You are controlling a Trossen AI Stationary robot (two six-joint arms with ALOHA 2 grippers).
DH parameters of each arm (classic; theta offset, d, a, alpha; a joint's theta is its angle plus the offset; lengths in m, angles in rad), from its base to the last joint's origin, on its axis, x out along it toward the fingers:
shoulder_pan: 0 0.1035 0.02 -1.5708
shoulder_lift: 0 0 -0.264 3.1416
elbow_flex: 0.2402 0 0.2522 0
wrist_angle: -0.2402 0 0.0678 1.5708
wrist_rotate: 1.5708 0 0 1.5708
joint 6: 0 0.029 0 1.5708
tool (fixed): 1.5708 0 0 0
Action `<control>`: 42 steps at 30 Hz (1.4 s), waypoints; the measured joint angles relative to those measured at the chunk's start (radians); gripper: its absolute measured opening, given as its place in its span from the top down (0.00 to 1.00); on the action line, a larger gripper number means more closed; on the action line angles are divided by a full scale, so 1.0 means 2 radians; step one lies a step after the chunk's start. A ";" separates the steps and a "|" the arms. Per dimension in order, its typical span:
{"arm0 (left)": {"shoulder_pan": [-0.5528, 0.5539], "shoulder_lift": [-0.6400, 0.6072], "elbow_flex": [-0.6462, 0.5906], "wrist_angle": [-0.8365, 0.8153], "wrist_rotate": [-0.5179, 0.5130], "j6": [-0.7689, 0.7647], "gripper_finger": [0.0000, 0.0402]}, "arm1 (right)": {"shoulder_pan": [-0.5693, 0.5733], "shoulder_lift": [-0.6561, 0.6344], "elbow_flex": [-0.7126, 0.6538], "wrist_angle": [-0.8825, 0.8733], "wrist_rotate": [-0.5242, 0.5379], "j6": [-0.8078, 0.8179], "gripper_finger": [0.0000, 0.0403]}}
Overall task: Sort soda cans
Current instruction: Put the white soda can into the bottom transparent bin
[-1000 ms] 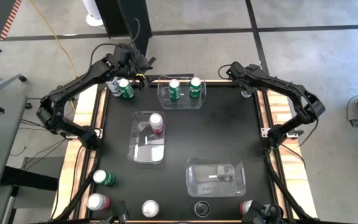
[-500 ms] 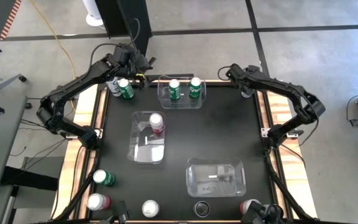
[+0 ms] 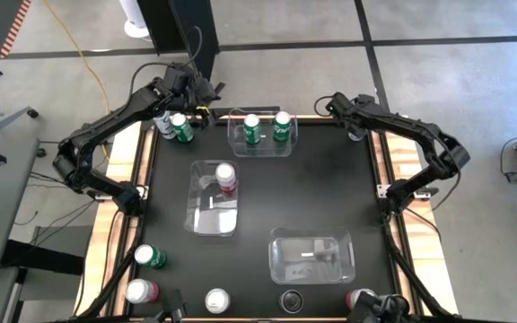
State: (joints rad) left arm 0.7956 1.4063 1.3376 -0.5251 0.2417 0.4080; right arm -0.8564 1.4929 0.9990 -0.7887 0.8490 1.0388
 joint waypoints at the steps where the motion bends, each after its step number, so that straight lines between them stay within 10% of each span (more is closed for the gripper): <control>1: 0.000 0.000 0.000 0.000 0.000 0.000 0.31 | 0.001 0.000 0.000 0.000 -0.001 0.000 0.28; 42: 0.000 0.000 0.000 0.006 0.000 -0.002 0.31 | 0.032 -0.009 0.000 -0.033 -0.020 0.010 0.42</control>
State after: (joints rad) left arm 0.7953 1.4063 1.3375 -0.5135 0.2413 0.4042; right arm -0.7921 1.4746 0.9986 -0.8539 0.8085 1.0584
